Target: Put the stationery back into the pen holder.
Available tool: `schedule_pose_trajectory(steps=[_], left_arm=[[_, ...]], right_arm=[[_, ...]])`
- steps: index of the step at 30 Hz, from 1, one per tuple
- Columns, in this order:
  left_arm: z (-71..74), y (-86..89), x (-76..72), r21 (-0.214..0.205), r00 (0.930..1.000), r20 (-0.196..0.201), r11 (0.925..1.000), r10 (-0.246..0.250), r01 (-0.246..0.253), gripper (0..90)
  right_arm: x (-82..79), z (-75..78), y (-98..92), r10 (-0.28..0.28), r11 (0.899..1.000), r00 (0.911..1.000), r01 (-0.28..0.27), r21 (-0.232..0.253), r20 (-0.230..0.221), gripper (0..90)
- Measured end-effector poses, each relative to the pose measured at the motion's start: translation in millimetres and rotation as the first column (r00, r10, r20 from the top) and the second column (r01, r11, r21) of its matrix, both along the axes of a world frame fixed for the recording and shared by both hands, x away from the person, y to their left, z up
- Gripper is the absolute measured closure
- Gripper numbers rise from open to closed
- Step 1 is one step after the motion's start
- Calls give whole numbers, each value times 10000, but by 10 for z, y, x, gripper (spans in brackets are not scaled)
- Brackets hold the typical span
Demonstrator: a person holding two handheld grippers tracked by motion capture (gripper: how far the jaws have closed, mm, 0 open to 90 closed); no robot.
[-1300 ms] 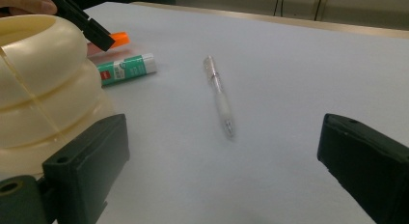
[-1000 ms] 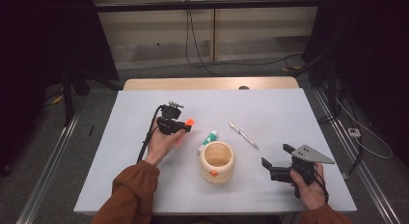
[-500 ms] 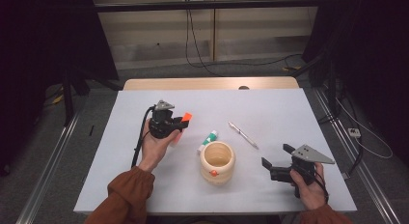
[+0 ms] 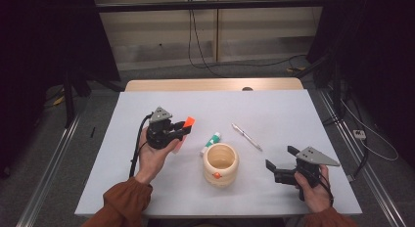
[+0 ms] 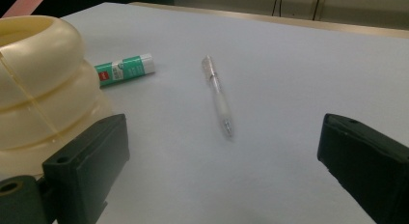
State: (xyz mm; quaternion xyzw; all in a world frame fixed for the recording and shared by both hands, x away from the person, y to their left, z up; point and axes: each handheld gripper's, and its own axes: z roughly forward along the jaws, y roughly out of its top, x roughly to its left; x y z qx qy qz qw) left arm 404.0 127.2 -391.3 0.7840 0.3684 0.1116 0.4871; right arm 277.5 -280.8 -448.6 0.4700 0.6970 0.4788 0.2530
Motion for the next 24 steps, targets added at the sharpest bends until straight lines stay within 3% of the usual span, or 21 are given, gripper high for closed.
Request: schedule_pose_trajectory(steps=[5,9,19,24], left_arm=[[32,42,-97,-358,9997,68,9991,-219,221,671],[55,47,-169,-369,9984,128,9978,-556,560,671],[161,-74,-261,-792,9895,441,9869,-1375,1406,671],[241,-140,-277,-1162,9890,740,9838,-1281,1361,671]], right_arm=[[-4,3,0,-19,10000,10000,19,5,-9,38],[-3,2,1,12,10000,10000,-12,0,3,38],[-2,2,1,-3,10000,10000,3,-5,2,38],[-2,1,1,15,10000,10000,-15,0,6,38]])
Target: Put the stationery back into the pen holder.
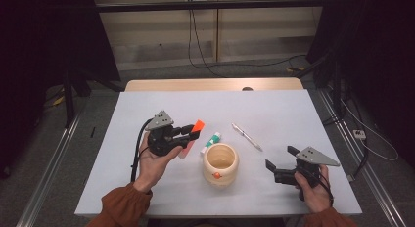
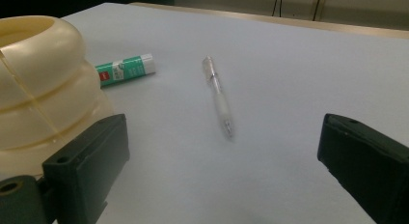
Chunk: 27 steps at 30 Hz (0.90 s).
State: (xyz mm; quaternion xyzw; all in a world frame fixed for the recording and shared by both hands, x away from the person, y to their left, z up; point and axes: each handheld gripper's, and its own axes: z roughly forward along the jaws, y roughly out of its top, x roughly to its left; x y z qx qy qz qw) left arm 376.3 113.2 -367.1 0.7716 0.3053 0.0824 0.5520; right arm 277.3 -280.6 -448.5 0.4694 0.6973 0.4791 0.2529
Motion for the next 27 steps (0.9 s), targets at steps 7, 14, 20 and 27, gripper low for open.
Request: schedule_pose_trajectory(steps=[7,14,20,27], left_arm=[[49,-177,-13,-60,9993,56,9993,-363,363,671],[107,-347,-42,-248,9969,241,9968,-754,760,671],[128,-501,-63,-293,9951,341,9951,-931,942,671],[134,-646,-107,-498,9913,534,9912,-1199,1226,671]], right_arm=[[1,-1,0,-11,10000,10000,11,-14,-9,38],[1,-1,0,10,10000,10000,-10,-19,-5,38],[-2,0,0,30,10000,10000,-30,7,-11,37],[-2,0,0,33,10000,10000,-33,12,-7,37]])
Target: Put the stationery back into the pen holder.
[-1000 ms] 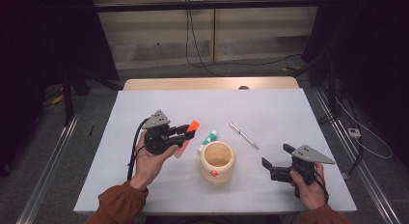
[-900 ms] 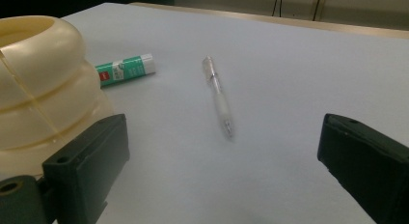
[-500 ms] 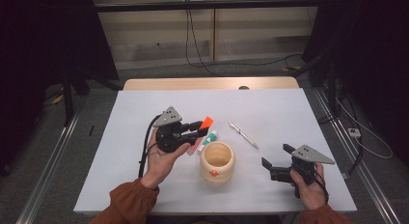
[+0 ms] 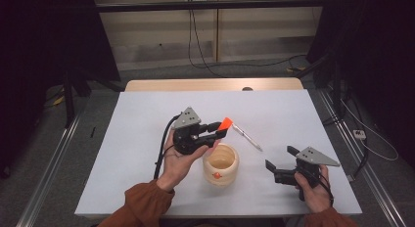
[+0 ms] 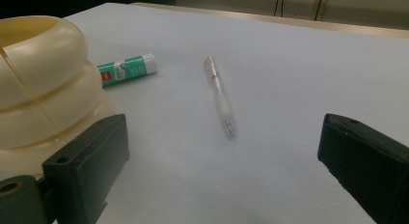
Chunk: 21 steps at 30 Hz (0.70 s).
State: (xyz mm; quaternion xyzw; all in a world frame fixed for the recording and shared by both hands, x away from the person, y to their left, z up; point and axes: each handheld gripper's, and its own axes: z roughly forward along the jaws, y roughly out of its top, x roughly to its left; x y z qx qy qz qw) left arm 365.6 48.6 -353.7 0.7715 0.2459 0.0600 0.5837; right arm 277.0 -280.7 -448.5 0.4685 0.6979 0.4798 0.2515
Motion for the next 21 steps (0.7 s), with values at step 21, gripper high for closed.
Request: schedule_pose_trajectory(steps=[21], left_arm=[[-319,-140,-178,472,9996,-74,9985,-271,274,671]], right_arm=[[-2,1,1,17,10000,10000,-17,11,12,37]])
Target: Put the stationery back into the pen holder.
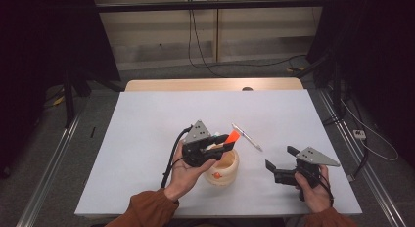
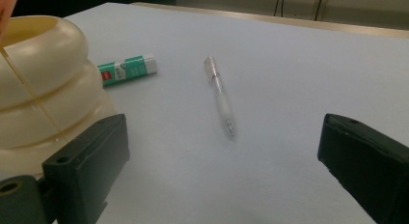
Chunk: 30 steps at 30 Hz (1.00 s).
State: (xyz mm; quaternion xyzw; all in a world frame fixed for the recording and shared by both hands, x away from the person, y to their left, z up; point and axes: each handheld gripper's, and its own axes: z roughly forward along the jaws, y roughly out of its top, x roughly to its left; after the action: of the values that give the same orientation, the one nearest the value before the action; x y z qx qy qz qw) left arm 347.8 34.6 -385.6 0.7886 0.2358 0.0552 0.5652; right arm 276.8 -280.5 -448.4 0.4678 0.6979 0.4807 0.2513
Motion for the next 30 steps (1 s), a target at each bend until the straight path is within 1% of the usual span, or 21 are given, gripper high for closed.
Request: schedule_pose_trajectory(steps=[2,4,6,8,9,10,11,13,14,15,16,18,21,23,25,27,29,30], left_arm=[[-38,-3,-9,270,10000,35,9996,6,-7,670],[-55,3,-4,286,10000,-28,9996,-21,21,670],[-68,12,0,402,10000,-2,9992,-43,43,670],[-93,27,9,501,9999,-132,9987,-101,108,670],[-103,30,10,484,9999,-132,9988,-77,83,670],[-116,38,10,588,9998,-168,9982,-93,103,670],[-124,47,2,604,9999,-148,9982,-44,53,669],[-132,54,-5,608,9997,-185,9980,-160,171,669],[-131,54,-3,737,9995,-227,9970,-231,247,669],[-133,56,-3,814,9996,-204,9964,-206,222,669],[-139,60,2,879,9996,-239,9960,-142,163,668],[-150,69,19,878,9991,-369,9958,-216,248,663],[-127,87,31,731,9984,-517,9970,-229,266,576],[-112,96,38,793,9982,-530,9964,-272,314,522],[-103,109,50,676,9973,-701,9973,-230,277,430],[-81,131,65,641,9974,-706,9978,-119,164,390],[-42,160,83,578,9979,-636,9983,107,-70,313],[-26,171,90,547,9980,-630,9985,75,-41,283]], right_arm=[[1,-1,-1,-29,10000,10000,29,-5,-9,37],[3,-1,-2,-14,10000,10000,14,-1,-17,37],[1,-1,-1,-12,10000,10000,12,-16,-6,37],[0,0,-2,-21,10000,10000,21,-5,-7,37],[1,-1,-2,-27,10000,10000,27,-6,-11,37],[1,-1,-2,-25,10000,10000,25,-9,-12,37],[2,-2,-2,-20,10000,10000,20,-19,-15,37],[2,-1,0,0,10000,10000,0,-21,-15,37],[2,-1,1,10,10000,10000,-10,-12,-11,37],[2,-1,0,12,10000,10000,-12,-7,-11,36],[2,-1,0,-4,10000,10000,4,-18,-17,37],[2,-1,0,7,10000,10000,-7,-5,-7,36],[2,-1,0,-6,10000,10000,6,-10,-11,37],[2,-1,-1,-10,10000,10000,10,-14,-6,37],[2,-1,0,-6,10000,10000,6,-11,-4,37],[2,-1,0,-9,10000,10000,9,-12,-2,36],[2,-1,0,-8,10000,10000,8,-12,-8,37],[2,-1,0,-9,10000,10000,9,-14,-2,37]])
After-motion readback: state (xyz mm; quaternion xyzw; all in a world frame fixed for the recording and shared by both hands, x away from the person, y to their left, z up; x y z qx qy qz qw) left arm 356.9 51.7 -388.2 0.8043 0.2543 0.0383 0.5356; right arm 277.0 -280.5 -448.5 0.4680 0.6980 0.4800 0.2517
